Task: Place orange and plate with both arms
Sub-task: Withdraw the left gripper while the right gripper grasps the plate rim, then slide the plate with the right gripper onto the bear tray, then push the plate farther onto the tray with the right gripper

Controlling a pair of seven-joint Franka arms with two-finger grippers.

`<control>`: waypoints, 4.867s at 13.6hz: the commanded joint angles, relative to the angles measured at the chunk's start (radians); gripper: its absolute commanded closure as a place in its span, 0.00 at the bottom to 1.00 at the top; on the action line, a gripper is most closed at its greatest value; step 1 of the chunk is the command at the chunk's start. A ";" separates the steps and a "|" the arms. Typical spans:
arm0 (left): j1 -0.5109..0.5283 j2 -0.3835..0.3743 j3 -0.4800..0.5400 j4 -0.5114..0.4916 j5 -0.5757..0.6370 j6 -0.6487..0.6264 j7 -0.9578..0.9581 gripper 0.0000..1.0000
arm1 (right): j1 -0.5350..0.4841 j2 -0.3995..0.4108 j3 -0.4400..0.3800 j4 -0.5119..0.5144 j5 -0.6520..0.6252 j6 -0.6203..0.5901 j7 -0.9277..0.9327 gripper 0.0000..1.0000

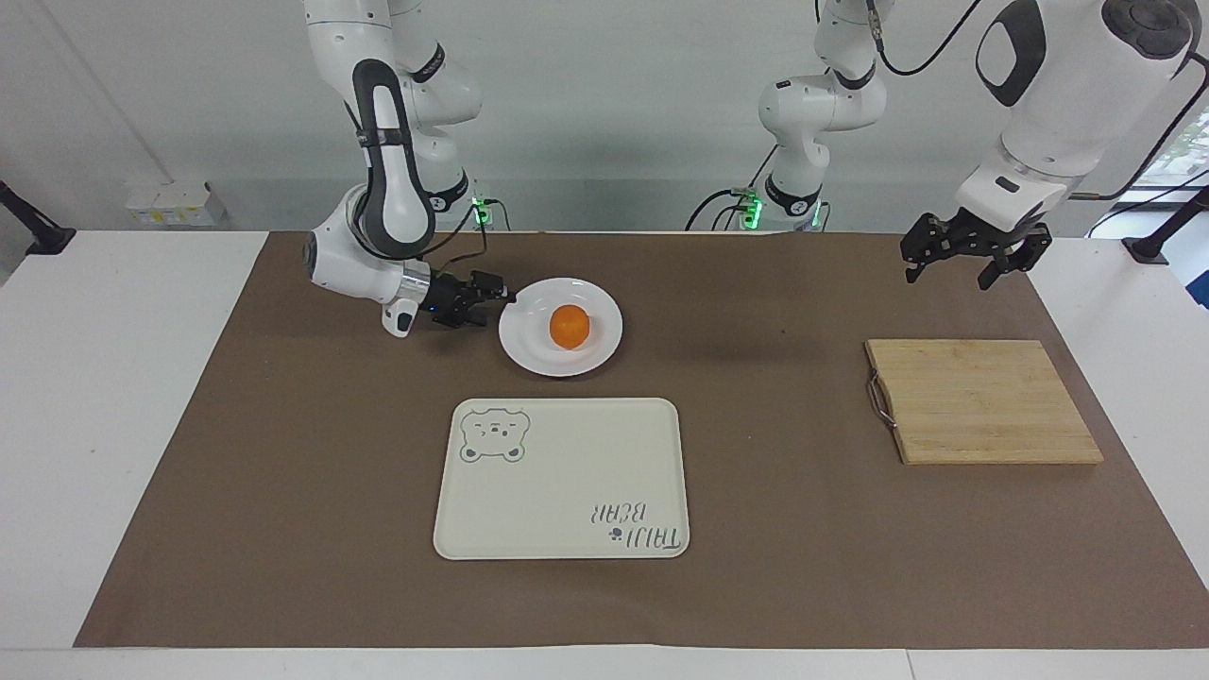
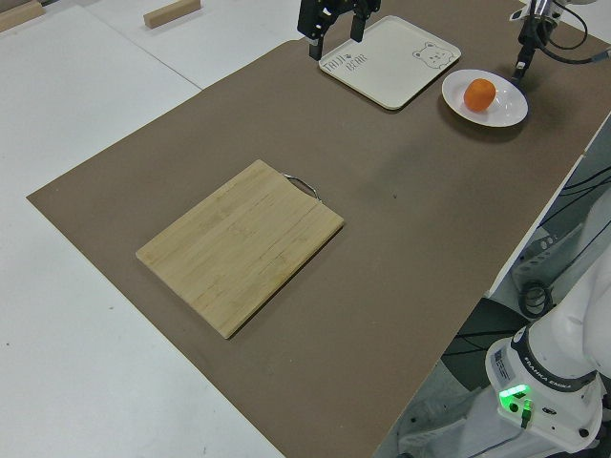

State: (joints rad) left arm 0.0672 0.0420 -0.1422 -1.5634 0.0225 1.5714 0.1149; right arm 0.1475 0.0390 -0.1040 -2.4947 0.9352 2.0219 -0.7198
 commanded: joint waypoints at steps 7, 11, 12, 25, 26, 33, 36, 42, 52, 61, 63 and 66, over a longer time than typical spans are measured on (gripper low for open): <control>0.020 -0.005 -0.010 0.006 -0.012 0.004 -0.073 0.00 | 0.017 -0.022 0.006 -0.021 0.037 0.006 0.066 0.48; 0.043 -0.020 -0.006 0.019 -0.068 -0.018 -0.075 0.00 | 0.018 -0.022 0.006 -0.021 0.037 0.006 0.085 0.74; 0.045 -0.028 -0.005 0.014 -0.067 -0.011 -0.069 0.00 | 0.018 -0.022 0.006 -0.021 0.036 0.005 0.088 0.87; 0.032 0.030 -0.007 0.108 -0.036 -0.094 -0.057 0.00 | 0.009 -0.018 0.006 -0.006 0.121 -0.060 0.109 1.00; 0.037 0.030 -0.007 0.108 -0.036 -0.094 -0.058 0.00 | 0.004 -0.016 0.006 0.003 0.131 -0.080 0.137 1.00; 0.040 0.029 -0.007 0.108 -0.035 -0.093 -0.058 0.00 | -0.042 0.009 0.006 0.071 0.157 -0.204 0.177 1.00; 0.045 0.030 -0.007 0.108 -0.035 -0.093 -0.060 0.00 | -0.037 0.015 0.006 0.085 0.200 -0.218 0.174 1.00; 0.043 0.029 -0.007 0.108 -0.035 -0.093 -0.060 0.00 | -0.051 0.070 0.004 0.195 0.232 -0.277 0.178 1.00; 0.043 0.029 -0.007 0.108 -0.035 -0.093 -0.060 0.00 | -0.068 0.258 0.003 0.560 0.246 -0.270 0.328 1.00; 0.043 0.030 -0.007 0.108 -0.035 -0.093 -0.060 0.00 | -0.012 0.487 0.010 0.819 0.244 -0.153 0.421 1.00; 0.043 0.030 -0.007 0.108 -0.035 -0.093 -0.060 0.00 | -0.014 0.496 0.010 0.823 0.228 -0.153 0.421 1.00; 0.043 0.029 -0.007 0.108 -0.035 -0.093 -0.058 0.00 | -0.014 0.493 0.009 0.815 0.195 -0.152 0.418 1.00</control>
State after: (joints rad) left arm 0.0982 0.0649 -0.1407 -1.4734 -0.0207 1.4874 0.0507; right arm 0.1413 0.5301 -0.1019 -1.7007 1.1466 1.8764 -0.3191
